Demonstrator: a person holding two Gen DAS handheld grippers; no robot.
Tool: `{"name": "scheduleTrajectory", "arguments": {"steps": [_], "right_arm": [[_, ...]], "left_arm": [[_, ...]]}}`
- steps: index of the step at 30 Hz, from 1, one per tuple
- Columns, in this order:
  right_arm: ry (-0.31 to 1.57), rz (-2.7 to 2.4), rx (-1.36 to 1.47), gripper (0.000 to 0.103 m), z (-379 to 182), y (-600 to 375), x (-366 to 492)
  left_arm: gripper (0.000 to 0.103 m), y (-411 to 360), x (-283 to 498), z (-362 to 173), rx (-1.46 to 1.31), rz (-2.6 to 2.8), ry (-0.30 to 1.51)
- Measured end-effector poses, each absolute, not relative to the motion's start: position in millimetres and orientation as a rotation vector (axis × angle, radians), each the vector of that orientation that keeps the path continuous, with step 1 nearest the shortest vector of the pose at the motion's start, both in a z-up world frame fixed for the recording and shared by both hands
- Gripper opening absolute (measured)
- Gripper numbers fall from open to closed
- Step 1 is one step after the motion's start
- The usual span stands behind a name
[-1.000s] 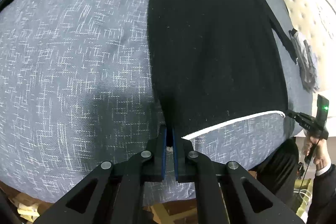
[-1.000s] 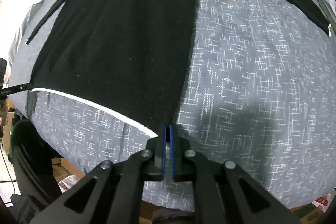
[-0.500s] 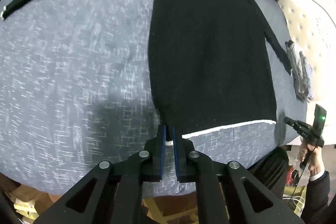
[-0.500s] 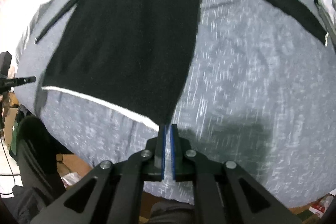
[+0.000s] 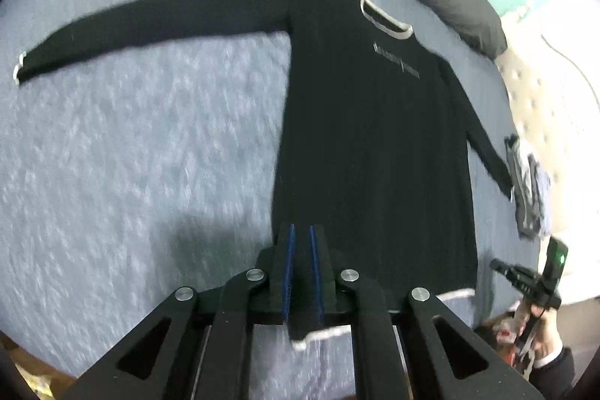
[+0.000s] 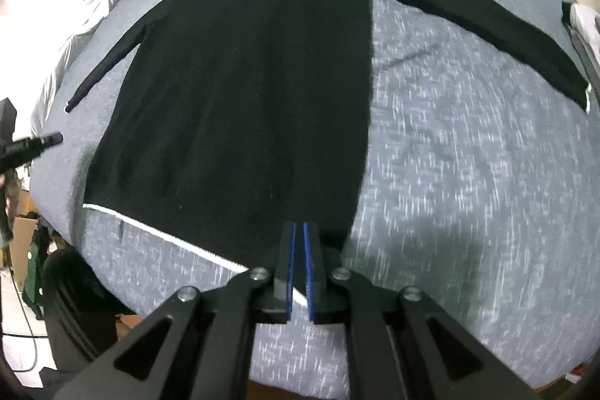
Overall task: Fold clothes
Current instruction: 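Release the hem and grasp the nearby sleeve cuff with the left tool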
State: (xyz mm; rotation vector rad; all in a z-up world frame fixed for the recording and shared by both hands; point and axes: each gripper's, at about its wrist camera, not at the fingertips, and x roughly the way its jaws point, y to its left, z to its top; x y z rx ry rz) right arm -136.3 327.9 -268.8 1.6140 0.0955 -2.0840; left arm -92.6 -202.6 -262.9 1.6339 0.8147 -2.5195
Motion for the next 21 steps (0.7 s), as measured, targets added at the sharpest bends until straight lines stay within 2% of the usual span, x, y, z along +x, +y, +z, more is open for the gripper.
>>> {"name": "scheduleTrajectory", "arguments": {"steps": [2,4,9,14,17,21], "right_arm": [[0.077,-2.091,1.588,0.005,-267.6,323.8,-141.6],[0.017,-2.093,1.56,0.006,-268.7,319.1,-149.1],[-0.042,-2.07,1.531,0.015,-274.7,308.3,-163.1],[-0.04,-2.057,1.517,0.016,-278.1,298.6,-175.1],[-0.05,-2.057,1.522,0.016,-281.8,292.1,-182.9],[-0.04,-2.041,1.536,0.016,-289.8,277.4,-193.1]], "left_arm": [[0.025,-218.2,-102.9,-259.0,1.582,-2.52,0.809],[0.031,-236.2,-113.6,-260.2,1.541,-2.508,0.823],[0.032,-295.8,-136.1,-272.8,1.439,-2.454,0.875],[0.045,-370.9,-142.7,-278.1,1.285,-2.374,0.903],[0.045,-411.2,-142.4,-284.1,1.224,-2.327,0.923],[0.046,-447.9,-143.5,-290.1,1.189,-2.303,0.847]]}}
